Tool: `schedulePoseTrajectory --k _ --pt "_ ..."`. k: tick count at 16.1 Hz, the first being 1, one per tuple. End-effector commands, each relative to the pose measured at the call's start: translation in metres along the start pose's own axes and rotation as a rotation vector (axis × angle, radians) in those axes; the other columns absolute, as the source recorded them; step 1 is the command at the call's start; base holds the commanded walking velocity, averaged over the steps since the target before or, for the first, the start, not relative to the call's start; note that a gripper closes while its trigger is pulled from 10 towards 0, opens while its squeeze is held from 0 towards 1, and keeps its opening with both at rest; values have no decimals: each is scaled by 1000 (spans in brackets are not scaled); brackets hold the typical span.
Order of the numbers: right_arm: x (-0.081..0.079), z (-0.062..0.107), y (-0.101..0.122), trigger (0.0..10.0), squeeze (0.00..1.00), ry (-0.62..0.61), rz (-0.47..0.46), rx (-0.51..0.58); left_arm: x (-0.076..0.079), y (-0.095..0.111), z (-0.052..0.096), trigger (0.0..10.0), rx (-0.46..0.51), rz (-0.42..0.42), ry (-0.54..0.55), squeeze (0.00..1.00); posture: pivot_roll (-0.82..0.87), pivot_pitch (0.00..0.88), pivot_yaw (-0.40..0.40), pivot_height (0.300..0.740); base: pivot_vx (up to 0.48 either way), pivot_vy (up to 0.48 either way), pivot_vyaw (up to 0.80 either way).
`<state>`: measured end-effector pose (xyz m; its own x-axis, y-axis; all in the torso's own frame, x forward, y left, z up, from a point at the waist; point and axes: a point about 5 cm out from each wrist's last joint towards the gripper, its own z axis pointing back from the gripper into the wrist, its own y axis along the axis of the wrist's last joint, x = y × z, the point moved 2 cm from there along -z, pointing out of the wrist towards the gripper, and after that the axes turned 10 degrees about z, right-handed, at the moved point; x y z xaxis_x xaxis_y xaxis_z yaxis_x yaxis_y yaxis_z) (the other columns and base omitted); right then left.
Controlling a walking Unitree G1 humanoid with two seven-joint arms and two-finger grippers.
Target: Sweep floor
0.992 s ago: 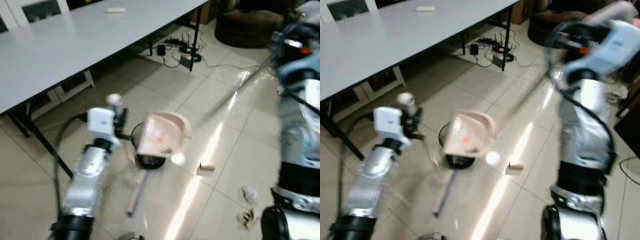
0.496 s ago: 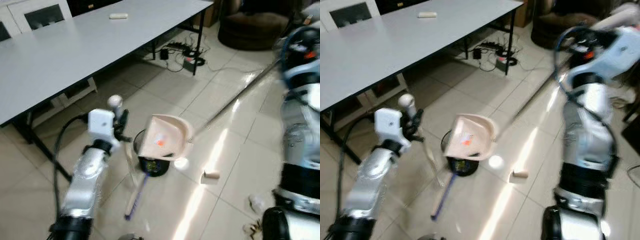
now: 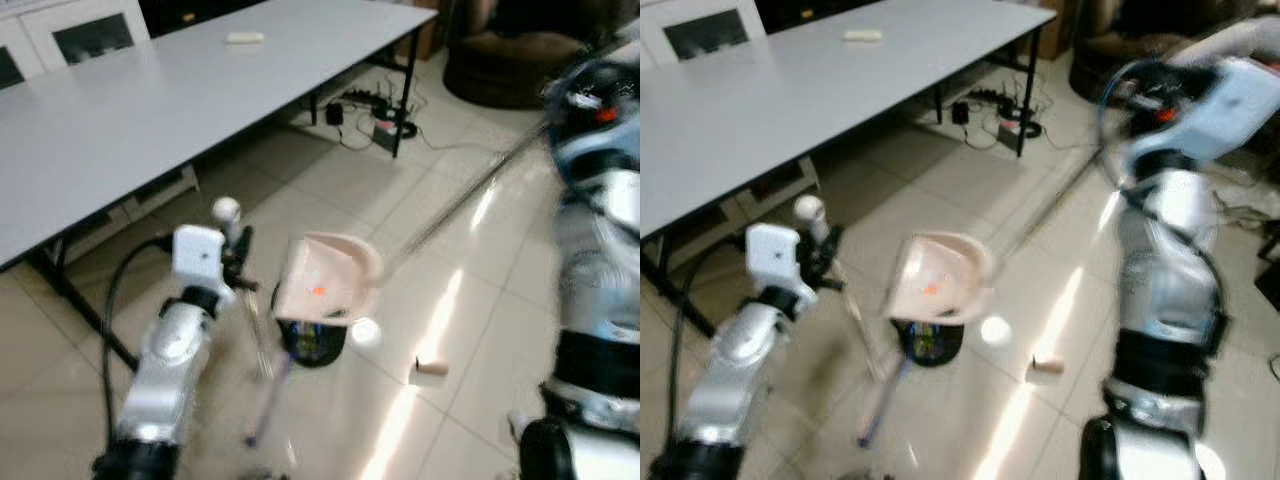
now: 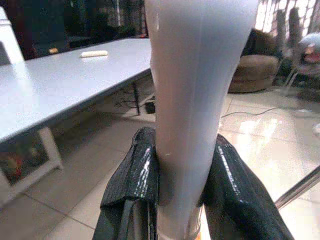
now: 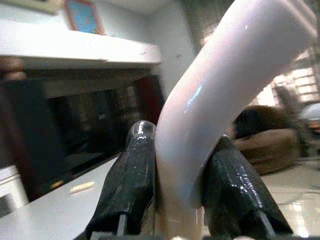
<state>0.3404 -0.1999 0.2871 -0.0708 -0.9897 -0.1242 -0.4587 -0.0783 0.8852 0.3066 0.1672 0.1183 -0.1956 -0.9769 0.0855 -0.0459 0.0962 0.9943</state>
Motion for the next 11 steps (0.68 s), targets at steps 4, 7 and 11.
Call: schedulePoseTrajectory --k 4,7,11 --pt "7 -2 17 10000 0 -26 -40 77 3 11 -5 10000 38 -35 -22 0 -23 22 51 740 381 0 -208" --pt "5 1 14 10000 0 -15 -31 67 -7 2 6 10000 -11 -115 -17 0 -12 22 37 740 379 0 0" --pt "10 7 9 10000 0 -33 -36 51 -16 0 12 10000 -24 -136 10 0 -5 31 38 740 371 0 0"
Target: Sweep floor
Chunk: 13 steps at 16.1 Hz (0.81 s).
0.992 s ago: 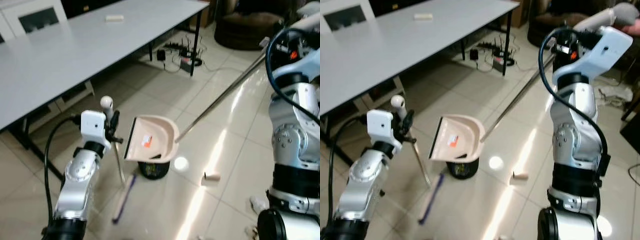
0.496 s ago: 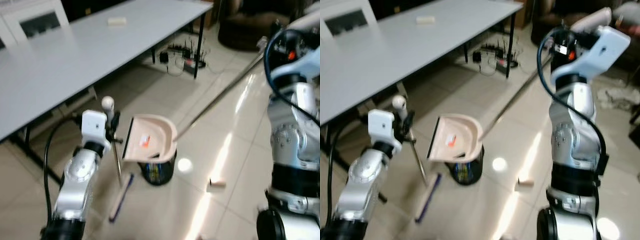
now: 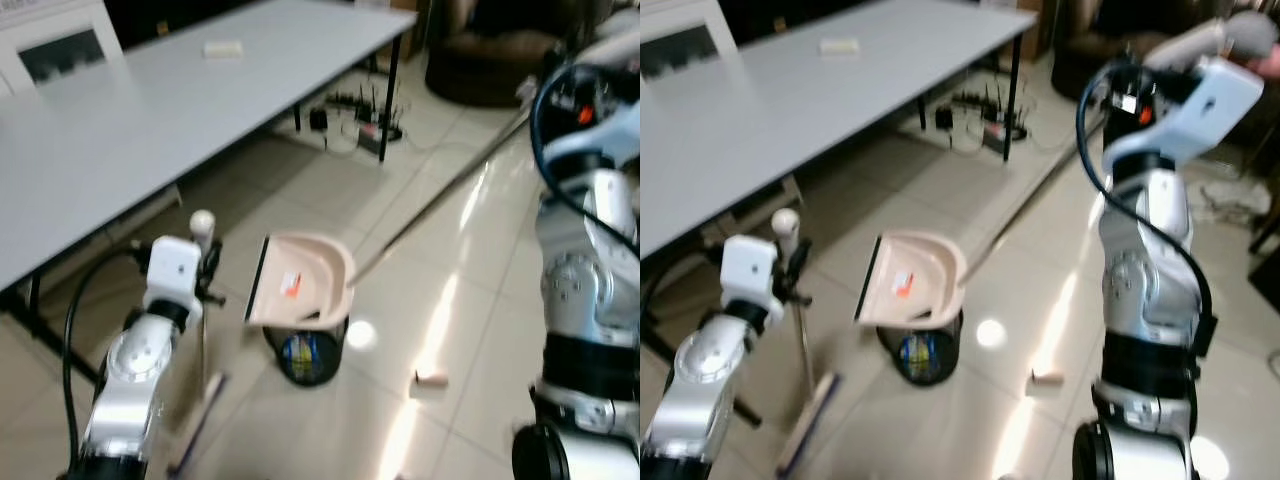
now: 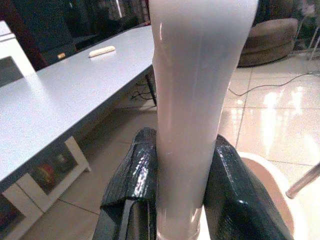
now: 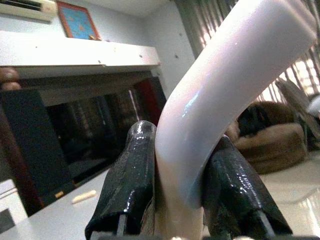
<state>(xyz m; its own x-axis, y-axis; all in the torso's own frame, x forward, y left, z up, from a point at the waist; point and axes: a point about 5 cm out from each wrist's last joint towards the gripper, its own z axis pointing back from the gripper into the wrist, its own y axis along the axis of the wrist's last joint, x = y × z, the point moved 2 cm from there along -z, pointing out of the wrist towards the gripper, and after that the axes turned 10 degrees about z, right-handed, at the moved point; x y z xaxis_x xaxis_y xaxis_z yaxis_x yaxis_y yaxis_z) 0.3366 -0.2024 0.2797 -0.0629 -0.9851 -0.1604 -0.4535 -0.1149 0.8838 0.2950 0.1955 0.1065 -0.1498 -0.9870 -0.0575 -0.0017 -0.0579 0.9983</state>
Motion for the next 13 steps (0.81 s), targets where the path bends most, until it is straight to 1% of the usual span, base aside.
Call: schedulePoseTrajectory --k 1,2,4,6,7,9,10,11,12,13 --pt "6 1 13 10000 0 -23 3 56 11 10 -5 10000 45 12 -37 0 -7 28 42 740 371 0 0" --pt "6 2 13 10000 0 -21 11 55 13 10 -7 10000 32 16 -41 0 -10 32 45 740 0 0 0" --pt "5 4 12 10000 0 -19 28 58 16 7 -9 10000 10 62 -37 0 -13 31 48 740 0 0 0" --pt "4 5 12 10000 0 -8 25 64 24 4 -12 10000 -9 54 -68 0 -16 39 48 740 0 0 0" --pt "4 5 14 10000 0 -7 20 84 27 2 -14 10000 -20 52 -70 0 -23 46 51 740 0 0 0" --pt "5 4 15 10000 0 -31 55 98 35 1 -15 10000 -25 75 -78 0 -26 46 51 740 0 0 0" --pt "3 2 14 10000 0 -26 71 97 36 0 -15 10000 -29 69 -79 0 -21 49 47 740 0 0 0" --pt "-2 -1 11 10000 0 -10 94 92 35 1 -15 10000 -32 66 -74 0 -22 57 52 740 0 0 0" --pt "-11 -4 12 10000 0 36 124 114 33 1 -15 10000 -33 71 -66 0 -22 60 53 740 0 0 0" --pt "-23 -5 10 10000 0 107 161 128 33 0 -13 10000 -35 71 -66 0 -20 53 49 740 0 0 0"
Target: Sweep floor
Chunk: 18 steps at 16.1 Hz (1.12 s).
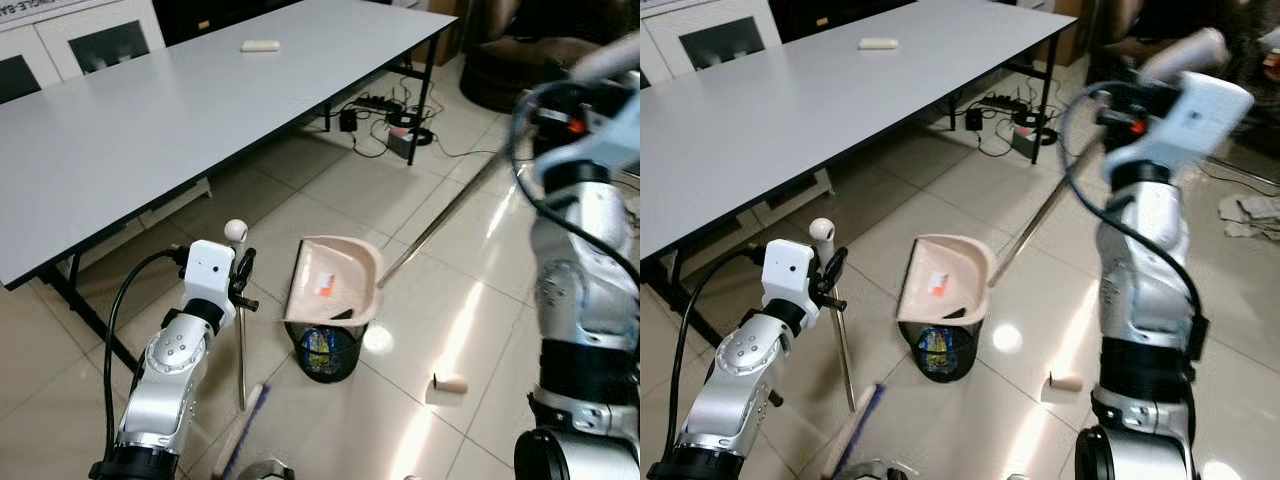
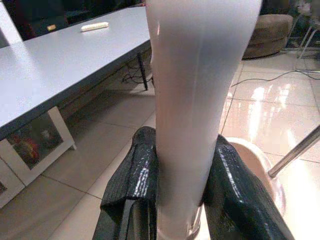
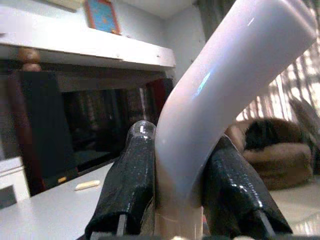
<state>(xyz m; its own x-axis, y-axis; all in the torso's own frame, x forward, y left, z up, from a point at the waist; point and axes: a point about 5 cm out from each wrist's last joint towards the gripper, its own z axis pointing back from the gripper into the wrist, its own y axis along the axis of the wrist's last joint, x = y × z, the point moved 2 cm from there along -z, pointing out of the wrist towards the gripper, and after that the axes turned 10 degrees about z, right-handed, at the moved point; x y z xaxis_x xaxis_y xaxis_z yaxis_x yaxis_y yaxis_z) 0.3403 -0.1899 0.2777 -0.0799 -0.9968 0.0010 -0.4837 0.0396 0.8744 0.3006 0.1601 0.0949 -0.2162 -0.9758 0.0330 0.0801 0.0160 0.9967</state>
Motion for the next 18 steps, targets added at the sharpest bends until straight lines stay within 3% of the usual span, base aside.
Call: schedulePoseTrajectory --k 1,6,10,12,18 --pt "-18 -6 17 10000 0 98 36 98 -1 9 -1 10000 30 -22 1 0 -20 52 49 740 0 0 0" --pt "-83 4 31 10000 0 459 256 307 3 8 -2 10000 29 -21 -6 0 -28 54 45 740 0 0 0" --pt "-83 4 31 10000 0 459 256 307 3 8 -2 10000 29 -21 -6 0 -28 54 45 740 0 0 0" --pt "-131 27 24 10000 0 686 280 413 1 8 0 10000 34 -18 12 0 -11 58 17 740 0 0 0" --pt "-159 50 20 10000 0 824 267 493 1 13 -4 10000 54 -12 24 0 -14 62 14 740 0 0 0"
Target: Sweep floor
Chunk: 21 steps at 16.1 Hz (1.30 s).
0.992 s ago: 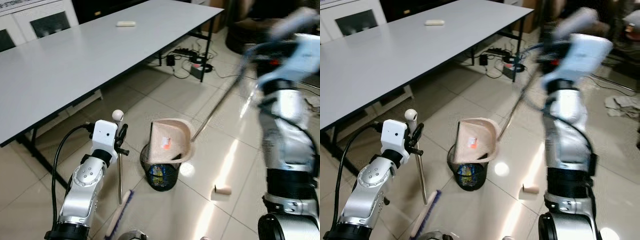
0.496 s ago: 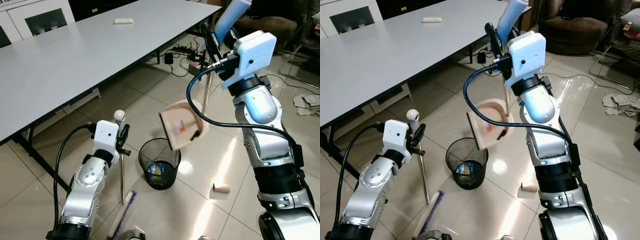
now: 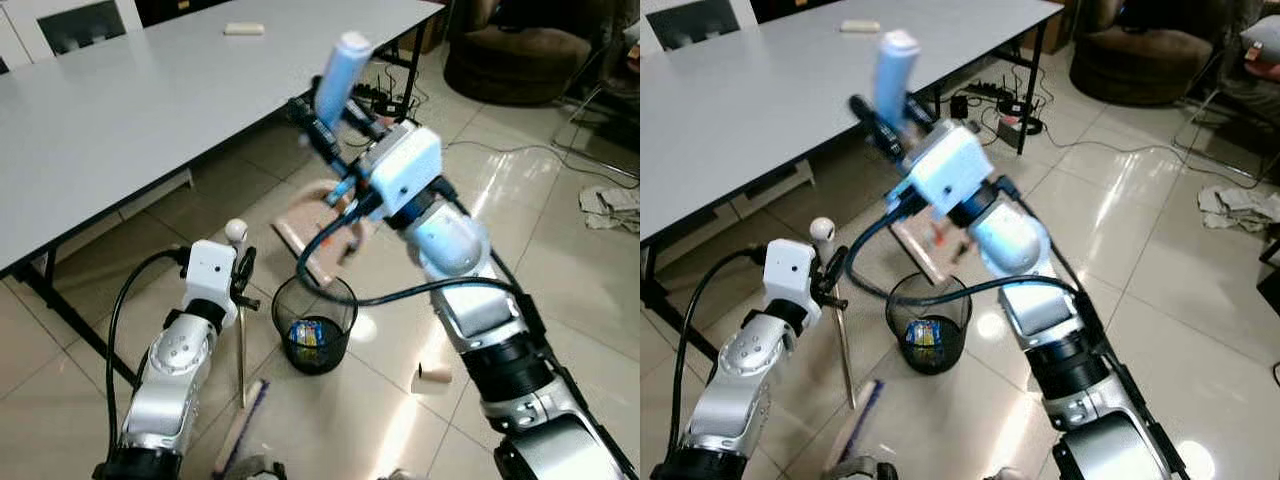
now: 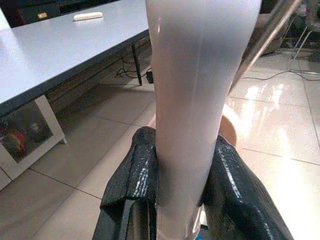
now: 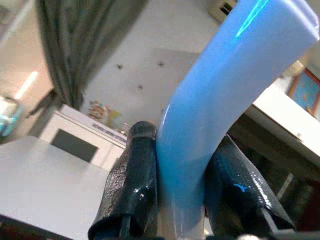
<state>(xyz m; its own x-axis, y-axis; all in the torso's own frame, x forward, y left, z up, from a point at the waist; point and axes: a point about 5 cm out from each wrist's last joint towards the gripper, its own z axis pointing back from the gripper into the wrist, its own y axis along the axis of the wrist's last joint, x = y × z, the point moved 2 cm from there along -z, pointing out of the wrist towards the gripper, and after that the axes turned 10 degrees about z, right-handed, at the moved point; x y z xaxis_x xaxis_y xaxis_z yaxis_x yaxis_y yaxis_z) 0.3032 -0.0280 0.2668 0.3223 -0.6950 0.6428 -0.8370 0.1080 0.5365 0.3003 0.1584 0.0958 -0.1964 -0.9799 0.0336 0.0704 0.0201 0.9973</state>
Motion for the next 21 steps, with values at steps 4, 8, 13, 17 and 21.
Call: schedulePoseTrajectory --k 4,8,13,17,21 --pt "-23 4 -1 10000 0 139 105 28 -1 12 -4 10000 45 -17 9 0 -12 63 11 740 0 0 0" --pt "-24 4 -4 10000 0 130 135 26 -2 12 -5 10000 46 -19 15 0 -14 67 14 740 0 0 0" --pt "35 4 -7 10000 0 -168 57 -23 1 12 -6 10000 46 -12 4 0 -23 68 18 740 0 0 0" --pt "57 14 -15 10000 0 -228 174 -120 1 11 -4 10000 37 -15 3 0 -18 73 14 740 0 0 0" --pt "97 75 -45 10000 0 -378 212 -498 5 -8 5 10000 -46 -31 -95 0 -39 57 10 740 0 0 0"
